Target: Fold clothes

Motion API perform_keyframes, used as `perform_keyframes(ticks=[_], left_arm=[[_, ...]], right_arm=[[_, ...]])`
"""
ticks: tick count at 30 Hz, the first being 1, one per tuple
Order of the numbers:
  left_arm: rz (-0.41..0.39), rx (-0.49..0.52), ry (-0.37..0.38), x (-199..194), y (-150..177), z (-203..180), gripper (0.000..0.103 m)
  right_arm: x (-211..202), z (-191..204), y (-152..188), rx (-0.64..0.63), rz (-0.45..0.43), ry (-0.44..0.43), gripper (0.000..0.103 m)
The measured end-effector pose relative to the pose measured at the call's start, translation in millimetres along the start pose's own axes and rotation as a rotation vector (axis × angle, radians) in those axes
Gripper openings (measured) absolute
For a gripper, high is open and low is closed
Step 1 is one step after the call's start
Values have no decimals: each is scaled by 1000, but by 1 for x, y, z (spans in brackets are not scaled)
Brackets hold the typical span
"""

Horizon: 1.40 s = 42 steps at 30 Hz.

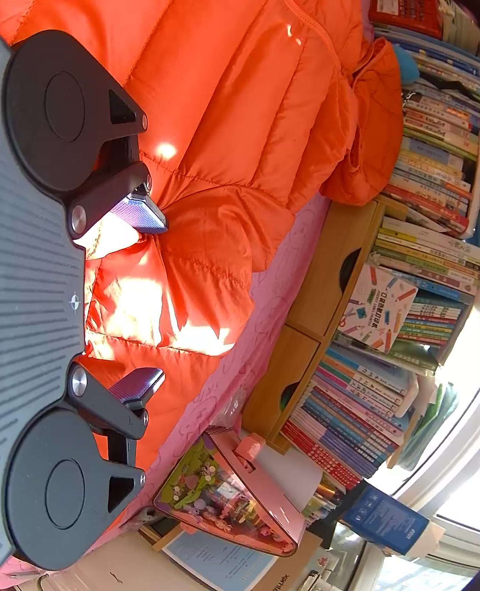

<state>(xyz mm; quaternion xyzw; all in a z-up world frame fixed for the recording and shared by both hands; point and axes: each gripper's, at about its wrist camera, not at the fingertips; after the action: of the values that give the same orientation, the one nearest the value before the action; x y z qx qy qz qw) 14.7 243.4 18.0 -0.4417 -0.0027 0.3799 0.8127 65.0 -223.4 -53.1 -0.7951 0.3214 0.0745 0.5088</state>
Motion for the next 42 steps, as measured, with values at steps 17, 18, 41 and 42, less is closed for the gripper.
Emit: perform_keyframes(ticks=[17,18,41,42], left_arm=[[21,-98,-68,-21,24,47,63],[6,-95,-26,-27,23,43,64],[-124,-148,305,-59,-41,-58,68],[-137,-159,383,-66,-47,-69,68]], right_arm=[[1,-1,0,12,6,5,84],[1,-1,0,12,6,6,84],[1,-19,-3,116,23,-58,87],[0,-25,-4,155,22,-84,87]])
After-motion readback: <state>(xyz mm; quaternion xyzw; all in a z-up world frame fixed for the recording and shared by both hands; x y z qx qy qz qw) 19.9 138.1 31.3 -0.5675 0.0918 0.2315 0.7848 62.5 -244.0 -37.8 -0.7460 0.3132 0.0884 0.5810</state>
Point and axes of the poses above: each gripper's, at about its wrist camera, not at the fingertips, and x roughly the way its jaws point, z to its left, y to its underside, and after that the axes turned 7 degrees about y, right-handed
